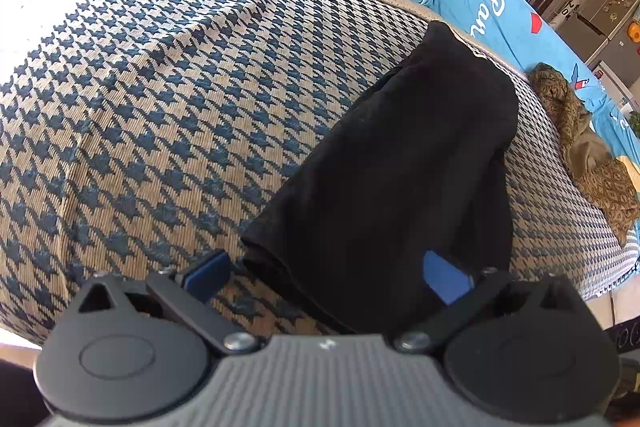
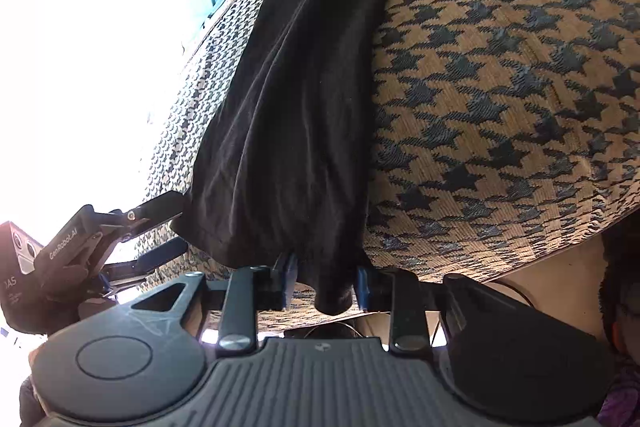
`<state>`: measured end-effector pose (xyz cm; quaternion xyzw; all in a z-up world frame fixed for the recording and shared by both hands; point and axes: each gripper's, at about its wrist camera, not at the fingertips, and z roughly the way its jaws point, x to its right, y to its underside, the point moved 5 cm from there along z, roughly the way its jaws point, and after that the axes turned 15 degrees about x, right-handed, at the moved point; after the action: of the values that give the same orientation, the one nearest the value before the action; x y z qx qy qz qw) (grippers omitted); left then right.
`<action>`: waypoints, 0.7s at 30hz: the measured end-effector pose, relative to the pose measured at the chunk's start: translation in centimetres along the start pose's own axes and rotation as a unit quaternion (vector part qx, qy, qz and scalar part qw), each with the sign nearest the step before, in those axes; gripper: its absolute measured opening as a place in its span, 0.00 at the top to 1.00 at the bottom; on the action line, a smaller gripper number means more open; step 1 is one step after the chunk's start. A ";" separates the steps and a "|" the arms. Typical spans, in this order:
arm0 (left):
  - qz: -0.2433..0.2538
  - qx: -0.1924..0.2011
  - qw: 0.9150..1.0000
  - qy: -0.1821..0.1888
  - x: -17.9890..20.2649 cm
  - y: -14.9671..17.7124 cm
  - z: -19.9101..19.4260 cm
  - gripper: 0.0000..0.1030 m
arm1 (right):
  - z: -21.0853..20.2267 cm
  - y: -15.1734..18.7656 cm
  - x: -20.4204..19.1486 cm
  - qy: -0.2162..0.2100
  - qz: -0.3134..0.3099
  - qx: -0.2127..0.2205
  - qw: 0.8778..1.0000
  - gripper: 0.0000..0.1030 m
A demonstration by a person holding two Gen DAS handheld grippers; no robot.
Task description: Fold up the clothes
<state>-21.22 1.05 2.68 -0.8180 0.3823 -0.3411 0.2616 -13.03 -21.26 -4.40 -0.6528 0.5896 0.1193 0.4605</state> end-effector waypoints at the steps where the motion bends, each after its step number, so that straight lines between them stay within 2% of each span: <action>1: 0.002 0.000 1.000 -0.001 0.1 0.0 0.0 0.00 | -0.2 -0.1 0.2 0.001 0.007 0.006 1.000 0.65; 7: 0.001 0.000 1.000 0.001 0.3 0.3 0.1 0.00 | 0.2 0.0 -0.2 -0.013 -0.012 0.003 1.000 0.65; 10: -0.012 -0.004 1.000 0.013 0.5 0.4 0.5 0.00 | 0.8 0.4 0.0 -0.014 0.001 -0.004 1.000 0.67; 11: -0.016 -0.005 1.000 0.016 0.4 0.5 0.4 0.00 | 1.0 0.5 0.0 -0.014 0.005 -0.006 1.000 0.70; 13: -0.023 -0.006 1.000 0.018 0.2 0.7 0.2 0.00 | 1.0 0.5 -0.4 -0.019 -0.001 -0.002 1.000 0.89; 19: -0.055 -0.013 0.998 0.031 -0.6 1.4 -0.8 0.00 | -0.7 -0.7 -3.4 -0.096 -0.028 0.041 0.994 0.90; 21: -0.068 -0.018 0.997 0.038 -0.8 1.7 -1.1 0.00 | -1.3 -1.2 -3.7 -0.113 -0.017 0.053 0.992 0.90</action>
<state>-23.18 0.55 1.90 -0.8330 0.3414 -0.3825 0.2083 -13.49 -19.91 -0.54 -0.6194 0.5282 0.1534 0.5602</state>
